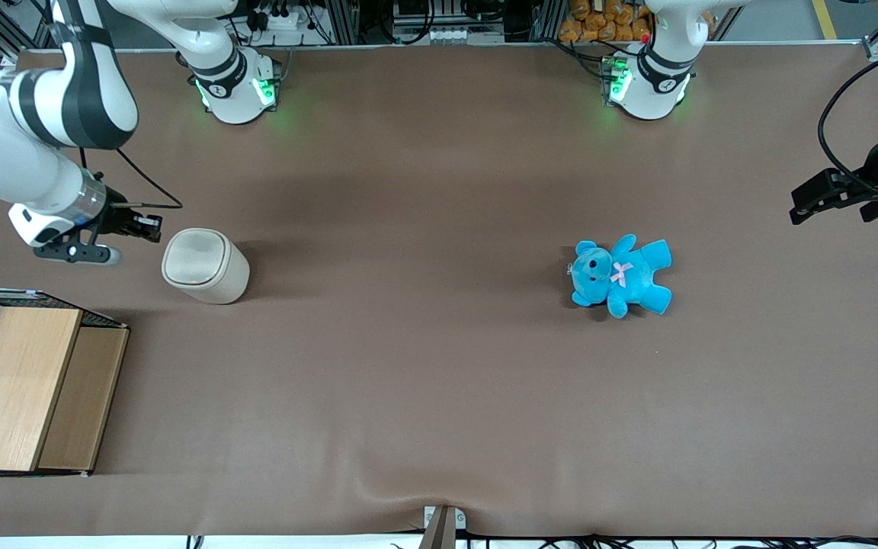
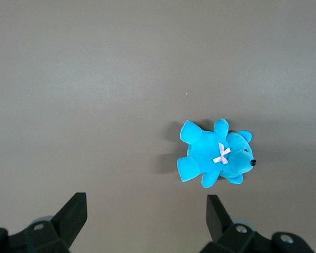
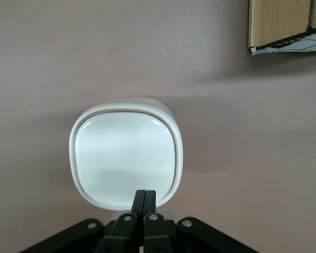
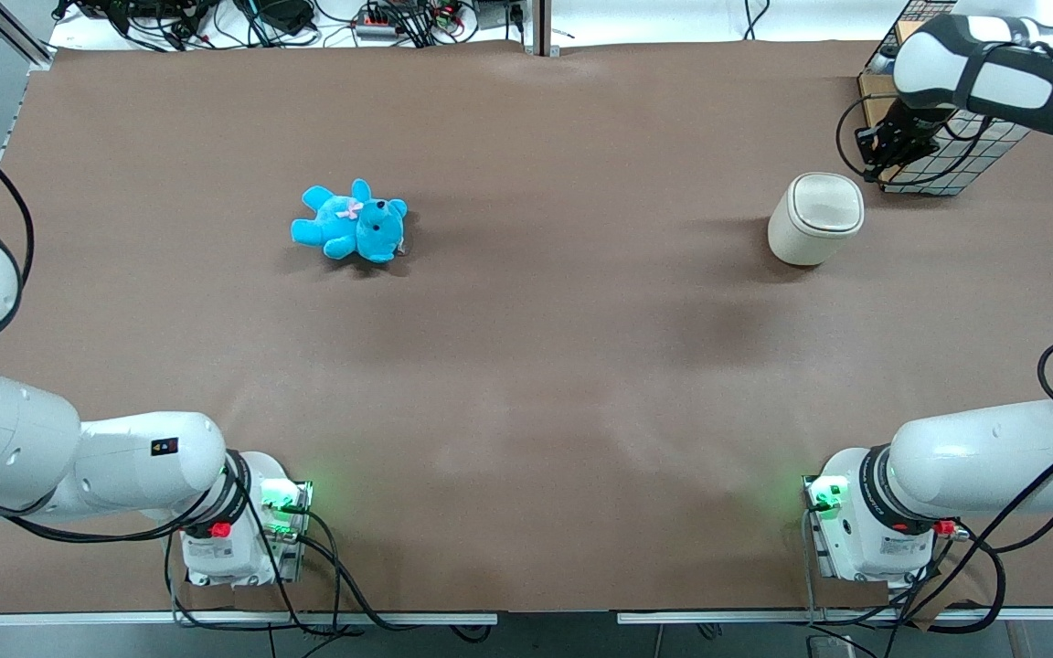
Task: Open trash can with right arm
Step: 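Lower the right gripper onto the lid edge of the white trash can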
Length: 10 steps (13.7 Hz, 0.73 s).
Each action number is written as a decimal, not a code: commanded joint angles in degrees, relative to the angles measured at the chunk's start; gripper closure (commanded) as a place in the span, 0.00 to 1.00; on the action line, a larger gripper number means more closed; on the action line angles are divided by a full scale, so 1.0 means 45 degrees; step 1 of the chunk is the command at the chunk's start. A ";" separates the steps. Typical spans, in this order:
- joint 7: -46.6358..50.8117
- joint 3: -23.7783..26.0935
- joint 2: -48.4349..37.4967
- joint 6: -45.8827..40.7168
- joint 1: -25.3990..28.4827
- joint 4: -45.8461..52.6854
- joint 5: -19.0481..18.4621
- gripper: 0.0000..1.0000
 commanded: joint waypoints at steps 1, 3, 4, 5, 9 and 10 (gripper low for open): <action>-0.0107 -0.0053 0.0580 0.0507 -0.0031 -0.0048 0.0108 1.00; -0.0107 -0.0053 0.0757 0.0527 -0.0031 -0.0067 0.0088 1.00; -0.0126 -0.0053 0.0835 0.0566 -0.0031 -0.0087 0.0049 1.00; -0.0127 -0.0053 0.0972 0.0663 -0.0050 -0.0087 0.0010 1.00; -0.0146 -0.0073 0.1343 0.0898 -0.0090 -0.0106 -0.0010 1.00; -0.0185 -0.0073 0.1383 0.1034 -0.0090 -0.0126 -0.0010 1.00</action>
